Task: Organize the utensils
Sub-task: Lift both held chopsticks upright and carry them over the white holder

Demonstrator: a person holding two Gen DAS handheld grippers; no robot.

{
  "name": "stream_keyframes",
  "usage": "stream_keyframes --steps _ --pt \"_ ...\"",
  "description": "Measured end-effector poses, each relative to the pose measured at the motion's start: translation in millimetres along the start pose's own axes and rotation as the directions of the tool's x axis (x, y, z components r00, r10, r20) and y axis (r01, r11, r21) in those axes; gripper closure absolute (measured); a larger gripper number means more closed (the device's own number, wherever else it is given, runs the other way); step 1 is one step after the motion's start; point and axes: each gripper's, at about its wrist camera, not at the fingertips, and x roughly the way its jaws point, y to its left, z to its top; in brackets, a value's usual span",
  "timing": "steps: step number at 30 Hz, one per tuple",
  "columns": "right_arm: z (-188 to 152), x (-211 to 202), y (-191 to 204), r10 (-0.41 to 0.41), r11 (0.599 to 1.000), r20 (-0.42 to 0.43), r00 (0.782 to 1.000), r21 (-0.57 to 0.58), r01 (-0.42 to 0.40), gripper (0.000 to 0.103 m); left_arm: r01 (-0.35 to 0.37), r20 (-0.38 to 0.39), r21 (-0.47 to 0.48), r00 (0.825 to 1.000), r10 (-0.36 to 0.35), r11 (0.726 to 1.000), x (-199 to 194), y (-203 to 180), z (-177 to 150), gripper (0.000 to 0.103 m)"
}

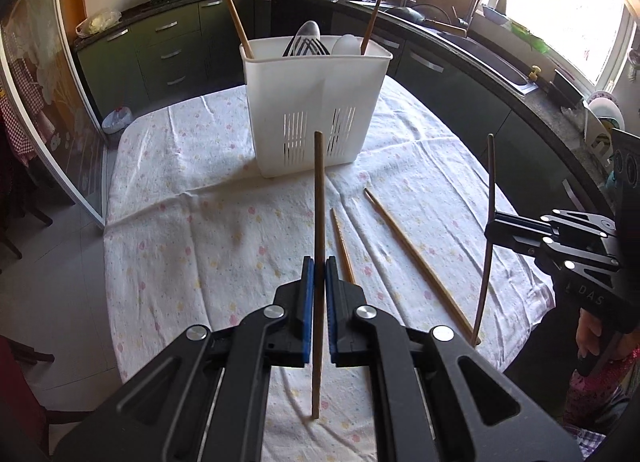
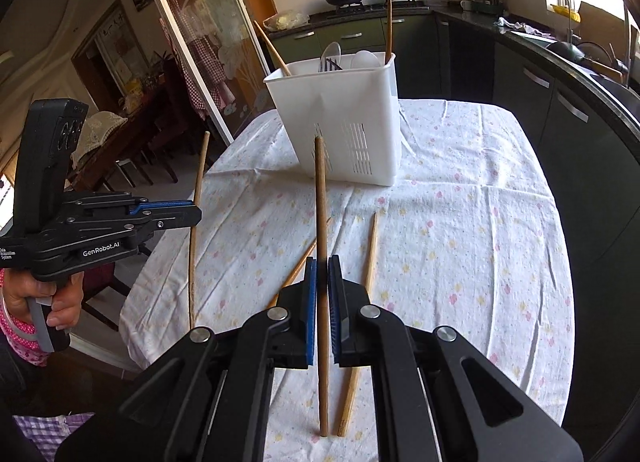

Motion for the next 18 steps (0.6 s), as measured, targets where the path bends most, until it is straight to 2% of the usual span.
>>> stream_keyframes --steps 7,18 --pt "4 -19 11 0.011 1.000 0.057 0.998 -0.009 -0.011 0.096 0.013 0.045 0.036 0.999 -0.014 0.999 -22 -9 -1 0.097" --pt "18 -34 23 0.032 0.999 0.102 0.994 -0.028 -0.029 0.096 0.015 0.101 0.038 0.995 -0.018 0.999 -39 -10 8 0.097"
